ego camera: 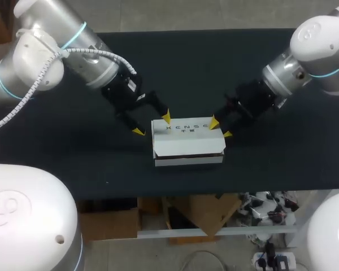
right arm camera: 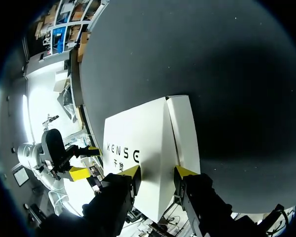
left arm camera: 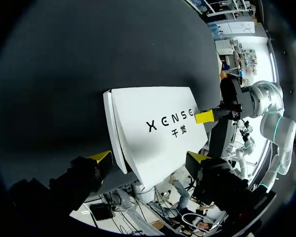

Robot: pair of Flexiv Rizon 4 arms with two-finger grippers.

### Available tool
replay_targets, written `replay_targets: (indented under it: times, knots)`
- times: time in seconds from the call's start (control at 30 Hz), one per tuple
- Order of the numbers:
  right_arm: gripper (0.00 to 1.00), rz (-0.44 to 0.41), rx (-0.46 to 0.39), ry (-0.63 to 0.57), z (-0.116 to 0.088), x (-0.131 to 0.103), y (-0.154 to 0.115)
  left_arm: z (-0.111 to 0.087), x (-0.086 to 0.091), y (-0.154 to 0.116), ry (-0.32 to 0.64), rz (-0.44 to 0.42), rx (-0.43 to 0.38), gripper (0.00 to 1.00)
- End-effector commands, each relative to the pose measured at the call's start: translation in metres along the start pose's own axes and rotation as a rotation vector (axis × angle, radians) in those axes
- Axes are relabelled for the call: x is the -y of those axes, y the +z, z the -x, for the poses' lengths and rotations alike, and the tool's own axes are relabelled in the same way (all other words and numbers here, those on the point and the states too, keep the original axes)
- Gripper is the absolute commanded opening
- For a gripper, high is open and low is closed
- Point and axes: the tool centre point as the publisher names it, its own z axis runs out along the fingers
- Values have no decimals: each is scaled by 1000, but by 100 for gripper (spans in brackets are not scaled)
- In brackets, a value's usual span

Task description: Assemble the packaging by folding the flat box into shape, placing the metal phone stand inside, and closing the box properly

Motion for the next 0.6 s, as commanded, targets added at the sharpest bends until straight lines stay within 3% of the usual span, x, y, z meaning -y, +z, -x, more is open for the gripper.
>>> replay_targets:
  times: [0.03,0.23,0.6]
  knots:
    - [45,-1,2,-1,-1,0,0,-12,-5,-12,89,-22,44,100]
    - [45,1,5,0,-1,0,0,-22,-2,-18,268,-35,93,100]
    - [45,3,9,2,-1,2,5,-35,-17,-9,657,-23,240,100]
